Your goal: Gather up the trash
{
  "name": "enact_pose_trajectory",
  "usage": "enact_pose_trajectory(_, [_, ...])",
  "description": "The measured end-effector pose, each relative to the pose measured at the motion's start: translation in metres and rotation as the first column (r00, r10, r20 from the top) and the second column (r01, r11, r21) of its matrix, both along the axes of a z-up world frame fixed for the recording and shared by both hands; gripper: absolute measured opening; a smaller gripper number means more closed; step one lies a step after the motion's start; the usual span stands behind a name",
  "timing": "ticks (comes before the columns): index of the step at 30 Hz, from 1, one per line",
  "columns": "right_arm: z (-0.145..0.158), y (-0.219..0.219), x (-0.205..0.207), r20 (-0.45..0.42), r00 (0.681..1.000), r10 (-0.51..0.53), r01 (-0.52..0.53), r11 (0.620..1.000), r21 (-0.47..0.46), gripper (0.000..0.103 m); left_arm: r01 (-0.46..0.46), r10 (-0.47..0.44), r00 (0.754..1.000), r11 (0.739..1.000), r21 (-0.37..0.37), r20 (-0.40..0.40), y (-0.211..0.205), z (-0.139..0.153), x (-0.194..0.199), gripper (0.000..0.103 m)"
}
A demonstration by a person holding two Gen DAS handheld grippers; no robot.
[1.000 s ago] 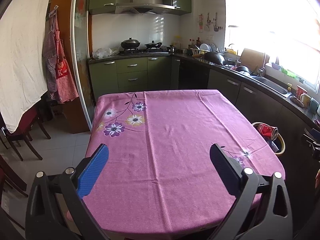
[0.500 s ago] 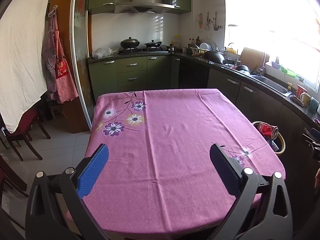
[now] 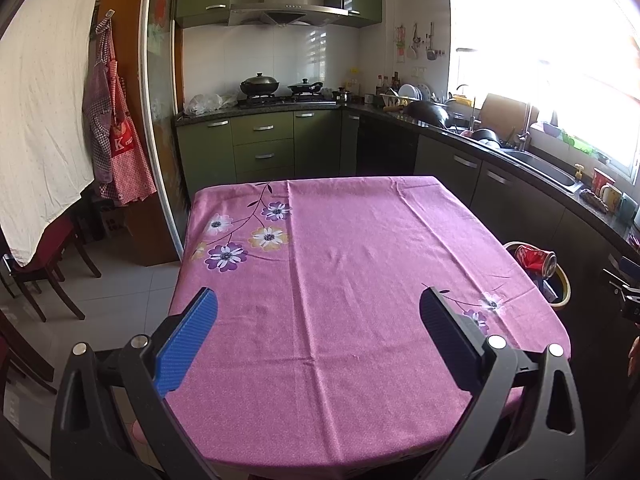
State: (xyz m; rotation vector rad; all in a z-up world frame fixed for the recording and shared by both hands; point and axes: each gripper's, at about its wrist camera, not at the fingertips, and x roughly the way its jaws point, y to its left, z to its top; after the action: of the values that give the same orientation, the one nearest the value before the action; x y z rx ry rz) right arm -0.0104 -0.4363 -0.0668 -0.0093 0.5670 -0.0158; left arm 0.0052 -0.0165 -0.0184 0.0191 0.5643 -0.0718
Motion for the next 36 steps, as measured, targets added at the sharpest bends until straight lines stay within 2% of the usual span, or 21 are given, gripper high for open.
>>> enact_pose_trajectory(36, [-0.0052,0.0006,0.0075,-0.017,1.0,0.01,-0.01,1.0,-0.009,0.098,0.045,-0.045,0.998,0.999,-0.019,-0.035,-0.0062,-0.0035,0.0074,0.096])
